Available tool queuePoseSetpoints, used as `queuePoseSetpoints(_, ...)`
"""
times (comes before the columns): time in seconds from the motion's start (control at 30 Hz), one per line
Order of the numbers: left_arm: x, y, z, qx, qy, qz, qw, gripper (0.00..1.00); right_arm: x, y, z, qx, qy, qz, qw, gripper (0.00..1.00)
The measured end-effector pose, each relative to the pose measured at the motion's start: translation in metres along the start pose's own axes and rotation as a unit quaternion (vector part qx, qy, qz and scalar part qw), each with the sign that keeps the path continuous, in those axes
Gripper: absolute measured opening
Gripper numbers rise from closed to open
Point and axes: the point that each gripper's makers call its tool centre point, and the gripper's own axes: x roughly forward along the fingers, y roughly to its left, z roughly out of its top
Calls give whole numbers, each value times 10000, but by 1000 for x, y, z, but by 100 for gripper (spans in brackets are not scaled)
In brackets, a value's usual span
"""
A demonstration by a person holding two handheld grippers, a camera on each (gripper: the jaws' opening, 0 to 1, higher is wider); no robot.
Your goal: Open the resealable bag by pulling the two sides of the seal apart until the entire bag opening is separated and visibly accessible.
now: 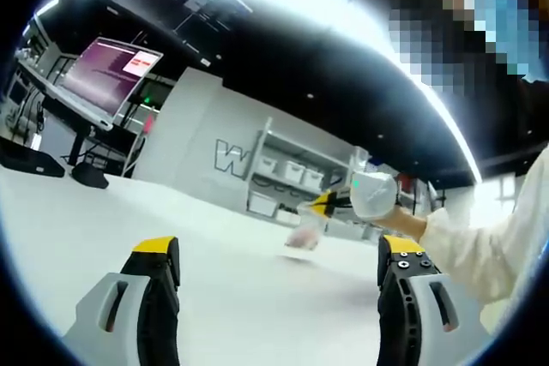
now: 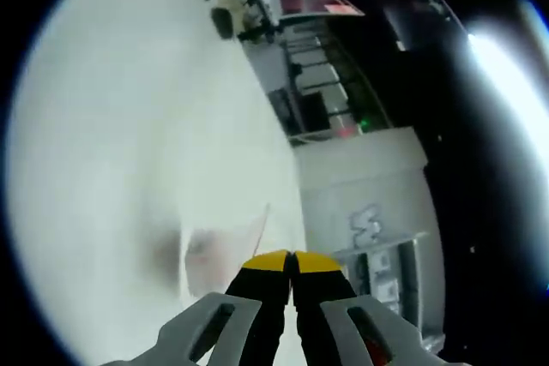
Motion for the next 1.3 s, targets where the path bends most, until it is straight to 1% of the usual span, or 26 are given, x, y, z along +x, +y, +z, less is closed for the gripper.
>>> queuePoseSetpoints(0.27,2,-3,-1,36,9,-21,10000,94,11,-2,-7,-34,77,-20,10000,0)
queuePoseSetpoints(0.43,1,-3,1,57,-2,-14,10000,94,16,-3,-9,-19,98,-9,9999,0)
queuePoseSetpoints(0.63,1,-3,1,57,-5,-14,10000,94,22,-9,-8,-143,107,-82,9998,0)
queuePoseSetpoints(0.7,0,-3,1,66,-3,-14,10000,94,24,-9,-7,-89,83,-56,9999,0)
queuePoseSetpoints(0.8,0,-3,1,72,1,-18,10000,94,27,-8,-8,-116,110,-49,9999,0)
queuePoseSetpoints(0.93,0,-3,1,81,8,-17,10000,94,37,-10,-11,-65,146,-30,9999,0)
queuePoseSetpoints(1.1,-1,-2,1,80,7,-10,10000,94,40,-9,-13,-19,204,-43,9998,0)
queuePoseSetpoints(1.3,-2,-1,-1,72,35,-9,10000,94,45,-6,-14,-162,250,-48,9995,0)
